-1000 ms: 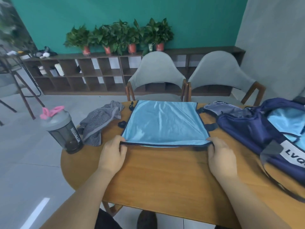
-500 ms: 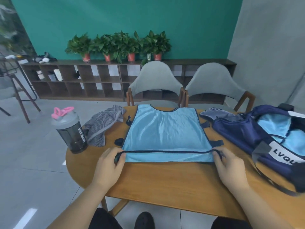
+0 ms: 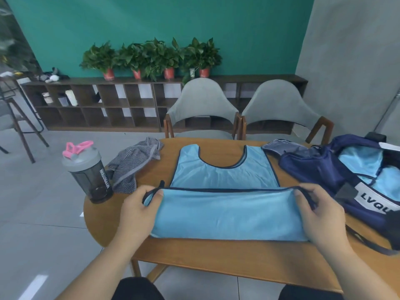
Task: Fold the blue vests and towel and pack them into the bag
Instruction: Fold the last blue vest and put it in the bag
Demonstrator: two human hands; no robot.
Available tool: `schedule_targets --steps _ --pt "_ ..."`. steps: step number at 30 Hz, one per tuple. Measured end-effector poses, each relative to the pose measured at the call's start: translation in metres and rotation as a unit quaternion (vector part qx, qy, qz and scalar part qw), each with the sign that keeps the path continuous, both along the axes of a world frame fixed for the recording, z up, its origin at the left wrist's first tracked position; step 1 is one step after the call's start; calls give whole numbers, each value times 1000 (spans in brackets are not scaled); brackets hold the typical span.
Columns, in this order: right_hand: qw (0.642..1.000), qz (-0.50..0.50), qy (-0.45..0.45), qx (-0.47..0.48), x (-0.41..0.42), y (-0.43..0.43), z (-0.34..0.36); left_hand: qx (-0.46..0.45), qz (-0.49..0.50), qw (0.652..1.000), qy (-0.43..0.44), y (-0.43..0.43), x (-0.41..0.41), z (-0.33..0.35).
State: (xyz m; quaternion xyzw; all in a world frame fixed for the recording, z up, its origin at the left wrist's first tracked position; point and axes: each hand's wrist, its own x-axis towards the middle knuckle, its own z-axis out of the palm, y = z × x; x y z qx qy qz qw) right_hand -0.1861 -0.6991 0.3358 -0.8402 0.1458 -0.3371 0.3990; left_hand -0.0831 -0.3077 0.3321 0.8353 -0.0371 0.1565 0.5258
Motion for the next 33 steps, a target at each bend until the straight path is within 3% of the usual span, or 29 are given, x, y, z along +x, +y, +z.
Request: schedule_targets --steps 5,9,15,20,24,27,33 --pt "992 -14 124 11 75 -28 9 -51 2 994 101 -23 78 6" --pt "972 30 233 -27 102 -37 -27 67 -44 981 178 -24 102 -30" --pt "982 20 181 -39 85 -30 -47 151 -56 987 -11 -14 80 -64" --pt "979 33 183 -81 68 -29 -48 185 -51 979 -60 -7 67 -66" --pt "970 60 200 -128 51 -33 -45 229 -71 969 -55 4 52 -67" --pt "967 77 216 -111 39 -37 -34 238 -69 965 -89 10 37 -57" --pt "979 85 186 1 53 -48 14 136 -65 988 -23 1 63 3"
